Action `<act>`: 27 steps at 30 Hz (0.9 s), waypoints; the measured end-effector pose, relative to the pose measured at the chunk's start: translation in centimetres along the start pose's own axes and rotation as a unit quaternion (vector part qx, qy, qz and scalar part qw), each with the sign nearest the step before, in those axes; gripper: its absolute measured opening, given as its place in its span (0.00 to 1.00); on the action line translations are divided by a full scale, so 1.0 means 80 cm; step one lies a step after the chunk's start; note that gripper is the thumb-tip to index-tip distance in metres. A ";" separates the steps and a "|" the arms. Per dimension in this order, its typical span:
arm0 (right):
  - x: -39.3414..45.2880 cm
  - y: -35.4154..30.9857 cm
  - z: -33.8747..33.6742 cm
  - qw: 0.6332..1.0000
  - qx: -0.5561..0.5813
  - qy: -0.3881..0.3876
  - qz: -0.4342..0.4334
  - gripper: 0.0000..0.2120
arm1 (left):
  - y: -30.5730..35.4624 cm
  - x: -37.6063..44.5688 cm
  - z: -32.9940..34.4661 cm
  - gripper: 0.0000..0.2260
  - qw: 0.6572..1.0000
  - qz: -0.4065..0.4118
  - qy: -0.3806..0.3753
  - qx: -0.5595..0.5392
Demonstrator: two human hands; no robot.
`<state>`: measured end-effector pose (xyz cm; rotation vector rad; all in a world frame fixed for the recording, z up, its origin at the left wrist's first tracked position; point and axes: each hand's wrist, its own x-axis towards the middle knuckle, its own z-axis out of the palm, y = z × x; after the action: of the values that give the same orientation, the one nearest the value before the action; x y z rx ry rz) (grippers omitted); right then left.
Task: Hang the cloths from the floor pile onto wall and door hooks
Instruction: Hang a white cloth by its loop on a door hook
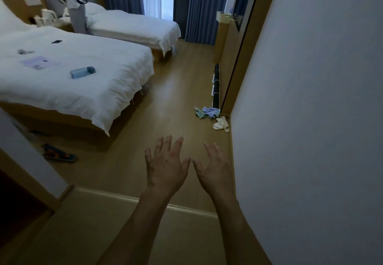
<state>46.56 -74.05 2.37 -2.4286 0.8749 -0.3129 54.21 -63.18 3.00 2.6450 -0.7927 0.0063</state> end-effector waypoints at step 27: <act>0.513 -0.043 0.087 0.992 -0.018 0.062 0.110 0.31 | -0.044 0.572 0.091 0.27 0.990 0.104 -0.082 -0.052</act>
<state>82.35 -95.52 -0.05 -2.3361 1.2004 -0.3706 93.81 -87.25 0.07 2.4771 -1.0900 -0.1930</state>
